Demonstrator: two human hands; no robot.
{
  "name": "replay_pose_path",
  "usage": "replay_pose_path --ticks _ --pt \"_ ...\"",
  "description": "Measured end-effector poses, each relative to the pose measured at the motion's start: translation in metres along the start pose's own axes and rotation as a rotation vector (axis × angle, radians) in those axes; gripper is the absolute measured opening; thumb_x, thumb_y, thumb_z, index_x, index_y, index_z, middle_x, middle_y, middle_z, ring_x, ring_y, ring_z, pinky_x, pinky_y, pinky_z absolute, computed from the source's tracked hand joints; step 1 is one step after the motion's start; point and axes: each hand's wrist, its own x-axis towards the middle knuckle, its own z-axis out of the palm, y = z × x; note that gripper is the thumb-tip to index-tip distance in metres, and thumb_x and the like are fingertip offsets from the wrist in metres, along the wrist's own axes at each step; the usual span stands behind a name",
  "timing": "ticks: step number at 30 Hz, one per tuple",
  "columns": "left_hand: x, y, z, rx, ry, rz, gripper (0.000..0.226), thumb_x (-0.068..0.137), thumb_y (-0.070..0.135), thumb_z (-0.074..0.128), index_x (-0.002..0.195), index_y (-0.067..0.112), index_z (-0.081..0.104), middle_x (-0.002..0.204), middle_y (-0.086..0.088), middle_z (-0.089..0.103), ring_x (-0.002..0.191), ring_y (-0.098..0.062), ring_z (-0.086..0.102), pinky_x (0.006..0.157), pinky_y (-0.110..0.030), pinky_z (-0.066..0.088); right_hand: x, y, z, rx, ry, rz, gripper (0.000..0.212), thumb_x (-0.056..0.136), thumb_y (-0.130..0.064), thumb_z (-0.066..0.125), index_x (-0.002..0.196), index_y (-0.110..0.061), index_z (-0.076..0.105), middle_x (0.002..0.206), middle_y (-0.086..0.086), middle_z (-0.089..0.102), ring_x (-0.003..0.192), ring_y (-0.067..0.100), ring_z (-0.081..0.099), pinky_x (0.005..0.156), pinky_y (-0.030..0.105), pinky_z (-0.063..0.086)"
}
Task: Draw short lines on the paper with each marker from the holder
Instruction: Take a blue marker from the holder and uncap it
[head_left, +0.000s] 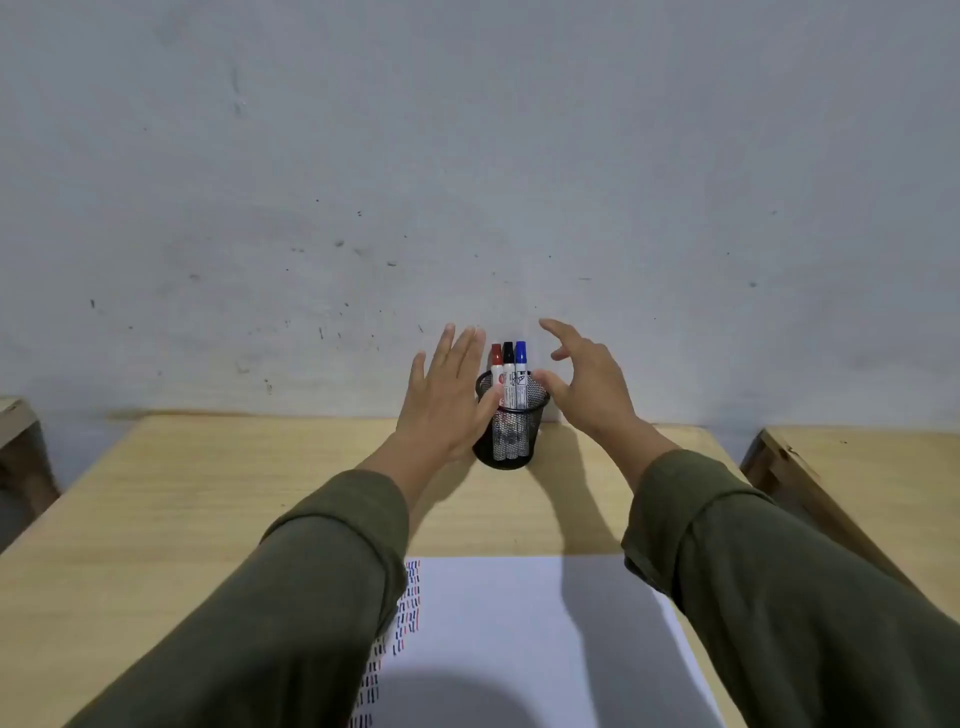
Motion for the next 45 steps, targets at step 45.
replay_pose_path --ticks 45 --pt "0.001 0.009 -0.042 -0.217 0.226 0.087 0.047 0.100 0.029 0.031 0.147 0.021 0.029 0.154 0.002 0.032 0.148 -0.013 0.013 0.115 -0.038 0.013 0.012 -0.043 -0.046 0.546 0.189 0.028 0.059 0.083 -0.010 0.067 0.129 -0.029 0.036 0.089 0.003 0.067 0.078 0.006 0.063 0.068 0.008 0.044"
